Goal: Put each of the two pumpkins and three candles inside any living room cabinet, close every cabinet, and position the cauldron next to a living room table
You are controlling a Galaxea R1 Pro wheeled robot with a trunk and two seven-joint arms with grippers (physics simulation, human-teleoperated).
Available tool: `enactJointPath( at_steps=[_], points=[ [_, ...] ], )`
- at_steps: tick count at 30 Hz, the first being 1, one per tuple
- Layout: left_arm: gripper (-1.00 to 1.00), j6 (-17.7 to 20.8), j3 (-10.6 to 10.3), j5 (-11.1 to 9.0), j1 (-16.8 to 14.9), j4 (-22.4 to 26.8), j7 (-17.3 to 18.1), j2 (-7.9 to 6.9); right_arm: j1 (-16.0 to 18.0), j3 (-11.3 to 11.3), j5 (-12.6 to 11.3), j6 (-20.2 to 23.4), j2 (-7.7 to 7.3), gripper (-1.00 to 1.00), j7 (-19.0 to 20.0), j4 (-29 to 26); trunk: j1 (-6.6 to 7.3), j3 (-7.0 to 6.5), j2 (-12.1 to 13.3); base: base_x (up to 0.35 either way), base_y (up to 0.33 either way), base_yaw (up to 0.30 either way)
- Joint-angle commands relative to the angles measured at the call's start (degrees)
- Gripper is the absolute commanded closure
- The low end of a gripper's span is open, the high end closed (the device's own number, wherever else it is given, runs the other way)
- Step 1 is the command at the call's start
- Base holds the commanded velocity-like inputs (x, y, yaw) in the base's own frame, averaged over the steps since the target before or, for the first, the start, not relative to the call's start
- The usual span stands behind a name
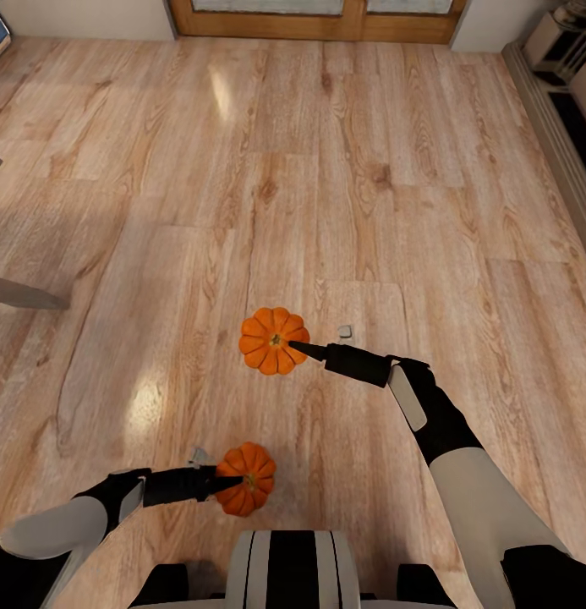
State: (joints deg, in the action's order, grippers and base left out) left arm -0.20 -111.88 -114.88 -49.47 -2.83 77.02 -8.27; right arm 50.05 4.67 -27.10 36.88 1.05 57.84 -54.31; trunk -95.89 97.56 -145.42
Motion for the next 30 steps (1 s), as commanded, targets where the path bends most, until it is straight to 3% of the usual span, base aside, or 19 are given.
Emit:
enactJointPath(
  at_steps=[1,5,6,10,14,19,27,30],
  points=[
    [1.0,-0.08,-0.02,0.02,-0.05,-0.01,0.77,-0.4,0.0,0.0,-0.05,0.04,0.0,1.0,-0.01,-0.01,0.0,0.0,0.0,0.0,0.0,0.0],
    [1.0,0.01,0.08,-0.11,-0.42,-0.04,4.14,-2.88,-0.02,-0.04,-0.06,0.04,-0.13,1.0,-0.07,-0.09,0.0,0.0,0.0,0.0,0.0,0.0],
    [1.0,0.09,0.98,-0.15,-0.88,0.0,5.31,-4.02,-0.03,-0.08,-0.05,0.04,-0.22,1.0,-0.19,-0.09,0.0,0.0,0.0,0.0,0.0,0.0],
    [1.0,0.11,6.42,-0.09,-1.06,-0.11,5.91,-4.85,-0.03,-0.17,-0.13,0.04,-0.32,1.0,-0.19,-0.09,0.0,0.0,0.0,0.0,0.0,0.0],
    [1.0,0.26,7.67,-0.14,-1.07,-0.07,5.97,-6.63,0.02,-0.24,-0.22,0.04,-0.36,1.0,-0.01,-0.09,0.0,0.0,0.0,0.0,0.0,0.0],
    [1.0,0.45,9.73,-0.16,-1.07,-0.07,6.02,-7.81,0.05,-0.3,-0.3,0.04,-0.45,1.0,0.1,-0.09,0.0,0.0,0.0,0.0,0.0,0.0],
    [1.0,0.53,10.12,-0.16,-1.13,-0.03,6.97,-8.85,0.02,-2.38,-0.32,0.1,-0.51,1.0,0.23,-0.01,0.0,0.0,0.0,0.0,0.0,0.0],
    [1.0,0.93,11.23,-0.16,-1.15,-0.06,8.14,-8.92,-0.03,-2.68,-0.32,0.12,-0.35,1.0,0.25,-0.01,0.0,0.0,0.0,0.0,0.0,0.0]
  ],
)
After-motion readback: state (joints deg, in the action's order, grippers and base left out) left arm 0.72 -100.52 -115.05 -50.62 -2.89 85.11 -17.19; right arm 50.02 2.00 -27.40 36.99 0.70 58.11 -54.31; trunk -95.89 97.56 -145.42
